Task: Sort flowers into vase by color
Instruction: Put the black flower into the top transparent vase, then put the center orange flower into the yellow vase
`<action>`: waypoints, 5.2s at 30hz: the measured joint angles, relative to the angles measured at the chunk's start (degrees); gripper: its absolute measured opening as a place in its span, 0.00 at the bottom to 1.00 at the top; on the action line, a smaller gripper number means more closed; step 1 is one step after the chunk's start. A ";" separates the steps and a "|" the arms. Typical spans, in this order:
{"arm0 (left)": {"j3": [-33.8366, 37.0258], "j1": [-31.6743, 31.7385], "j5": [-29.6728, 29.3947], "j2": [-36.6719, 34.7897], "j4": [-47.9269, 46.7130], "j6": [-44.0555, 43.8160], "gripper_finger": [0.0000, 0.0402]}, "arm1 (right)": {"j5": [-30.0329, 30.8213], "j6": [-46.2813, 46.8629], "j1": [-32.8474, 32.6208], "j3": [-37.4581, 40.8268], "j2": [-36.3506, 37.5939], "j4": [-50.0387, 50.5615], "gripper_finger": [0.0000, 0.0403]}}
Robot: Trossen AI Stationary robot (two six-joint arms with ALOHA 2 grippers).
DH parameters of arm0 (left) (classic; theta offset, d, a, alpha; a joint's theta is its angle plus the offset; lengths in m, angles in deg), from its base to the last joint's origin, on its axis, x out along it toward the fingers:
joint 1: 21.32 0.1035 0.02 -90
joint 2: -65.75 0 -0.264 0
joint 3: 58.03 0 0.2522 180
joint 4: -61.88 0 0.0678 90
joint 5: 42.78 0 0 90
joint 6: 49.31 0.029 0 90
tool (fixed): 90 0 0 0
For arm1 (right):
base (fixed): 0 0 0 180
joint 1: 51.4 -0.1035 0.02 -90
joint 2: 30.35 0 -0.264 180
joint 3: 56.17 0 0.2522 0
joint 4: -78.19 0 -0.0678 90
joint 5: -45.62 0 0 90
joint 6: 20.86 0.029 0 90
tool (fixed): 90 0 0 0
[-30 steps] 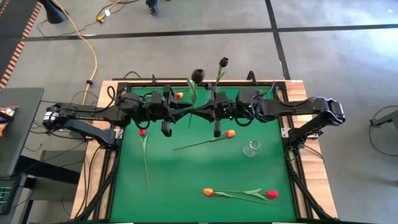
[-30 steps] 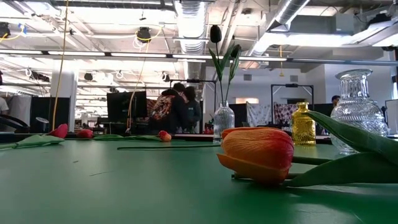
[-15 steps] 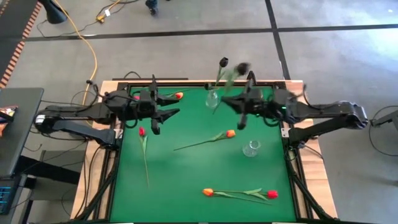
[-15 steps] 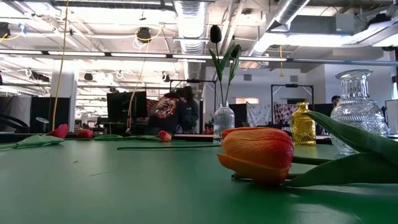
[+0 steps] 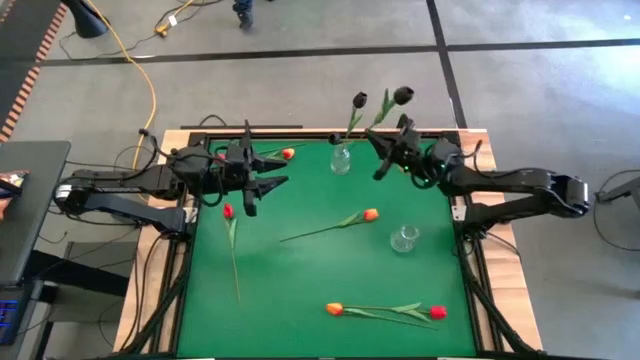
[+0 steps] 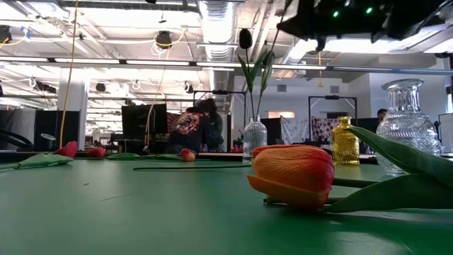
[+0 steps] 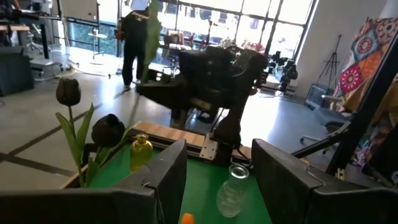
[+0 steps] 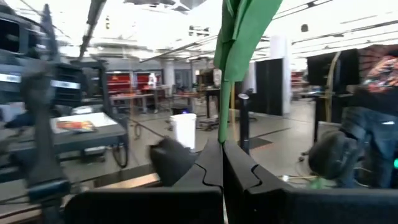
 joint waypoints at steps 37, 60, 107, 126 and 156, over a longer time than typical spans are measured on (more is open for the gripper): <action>0.00 -0.02 0.00 0.00 -5.55 -5.59 0.42 | -1.75 0.99 6.93 0.02 -18.21 -10.14 0.04; -0.02 -0.03 -0.02 0.00 -6.14 -5.64 0.42 | -1.51 2.65 6.26 0.00 -25.04 -9.88 0.17; 1.66 -0.02 5.26 18.93 -12.32 13.67 0.42 | -3.45 18.66 -20.30 -19.37 -2.62 77.23 0.57; 1.68 -0.02 7.35 49.33 8.88 9.54 0.42 | -1.25 36.59 -35.58 -19.37 -2.65 81.68 0.57; 0.03 -0.97 3.42 52.62 9.93 3.07 0.00 | -1.41 35.36 -32.60 -19.37 -2.67 83.48 0.57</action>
